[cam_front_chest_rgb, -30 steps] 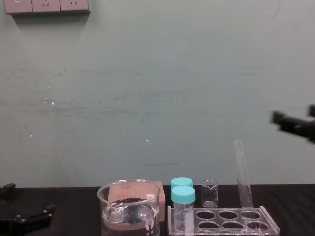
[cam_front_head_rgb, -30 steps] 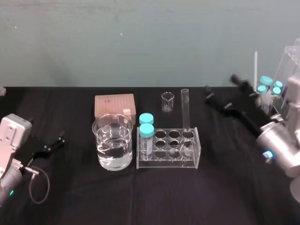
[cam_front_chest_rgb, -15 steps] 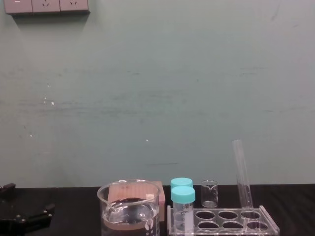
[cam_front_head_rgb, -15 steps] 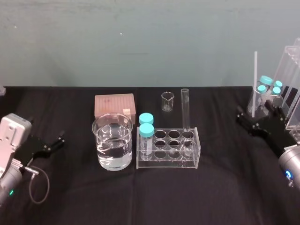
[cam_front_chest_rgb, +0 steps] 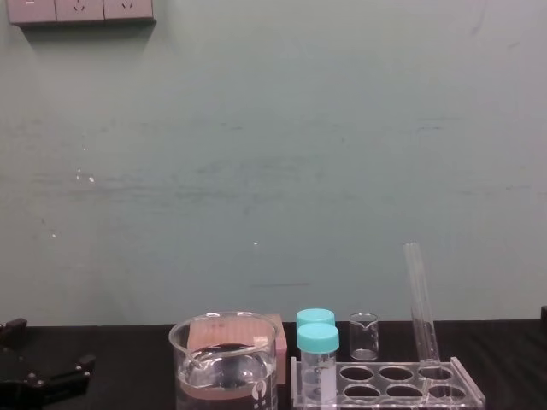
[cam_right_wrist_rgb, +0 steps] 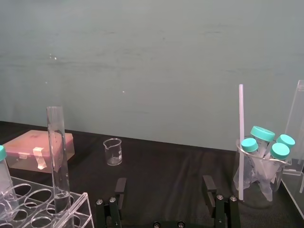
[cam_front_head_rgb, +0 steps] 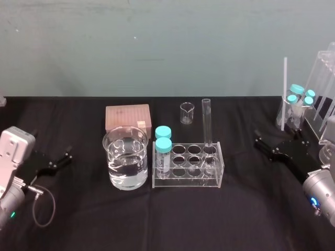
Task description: Hold the test tube with one hand and immerse one end into the beaker, then return it to the test tube rack.
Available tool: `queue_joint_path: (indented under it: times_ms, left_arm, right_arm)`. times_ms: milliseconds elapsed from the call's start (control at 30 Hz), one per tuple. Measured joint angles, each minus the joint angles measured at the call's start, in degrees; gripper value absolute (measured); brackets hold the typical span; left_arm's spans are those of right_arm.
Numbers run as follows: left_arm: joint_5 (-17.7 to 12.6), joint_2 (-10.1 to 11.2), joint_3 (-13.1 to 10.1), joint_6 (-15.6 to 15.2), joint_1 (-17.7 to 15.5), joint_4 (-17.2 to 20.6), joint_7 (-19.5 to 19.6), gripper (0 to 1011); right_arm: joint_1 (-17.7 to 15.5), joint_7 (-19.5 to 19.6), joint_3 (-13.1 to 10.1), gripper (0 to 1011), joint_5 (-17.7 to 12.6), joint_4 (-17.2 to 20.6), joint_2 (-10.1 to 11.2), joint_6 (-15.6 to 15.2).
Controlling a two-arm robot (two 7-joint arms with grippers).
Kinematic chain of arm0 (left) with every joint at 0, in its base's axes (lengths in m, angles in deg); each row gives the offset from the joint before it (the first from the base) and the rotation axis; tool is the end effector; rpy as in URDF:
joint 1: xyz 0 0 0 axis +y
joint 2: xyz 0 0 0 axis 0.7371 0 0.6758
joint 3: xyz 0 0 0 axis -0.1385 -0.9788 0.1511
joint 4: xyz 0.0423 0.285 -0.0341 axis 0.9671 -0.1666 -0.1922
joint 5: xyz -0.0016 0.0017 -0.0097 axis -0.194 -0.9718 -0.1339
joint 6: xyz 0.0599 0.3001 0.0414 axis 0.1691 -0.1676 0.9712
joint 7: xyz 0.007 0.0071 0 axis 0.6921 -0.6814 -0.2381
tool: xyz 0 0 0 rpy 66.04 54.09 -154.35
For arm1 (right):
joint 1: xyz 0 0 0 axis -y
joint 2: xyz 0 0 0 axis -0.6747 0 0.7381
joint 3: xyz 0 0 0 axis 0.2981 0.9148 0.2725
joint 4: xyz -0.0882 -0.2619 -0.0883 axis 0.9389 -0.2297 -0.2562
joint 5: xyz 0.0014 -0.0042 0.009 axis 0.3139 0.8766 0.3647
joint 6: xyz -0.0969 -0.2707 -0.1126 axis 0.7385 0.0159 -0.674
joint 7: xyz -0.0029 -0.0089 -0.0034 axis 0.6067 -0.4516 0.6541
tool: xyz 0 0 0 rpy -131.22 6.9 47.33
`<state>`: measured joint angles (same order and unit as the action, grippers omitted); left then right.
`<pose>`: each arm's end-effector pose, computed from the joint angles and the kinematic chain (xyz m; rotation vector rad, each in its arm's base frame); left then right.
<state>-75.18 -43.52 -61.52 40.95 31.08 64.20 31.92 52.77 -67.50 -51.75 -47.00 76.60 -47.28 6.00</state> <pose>0.3581 0.0826 -0.3022 0.3045 -0.2852 1.2480 0.3526 -0.0915 -0.2989 -0.0264 -0.0437 -1.3140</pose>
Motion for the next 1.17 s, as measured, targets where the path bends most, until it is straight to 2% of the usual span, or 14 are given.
queue_joint_path:
  times_ms: [1167]
  left_arm:
    - [0.0, 0.0, 0.0, 0.0, 0.0, 0.0, 0.0, 1000]
  right_arm:
    - [-0.01, 0.07, -0.01, 1002, -0.17, 0.14, 0.11, 0.24]
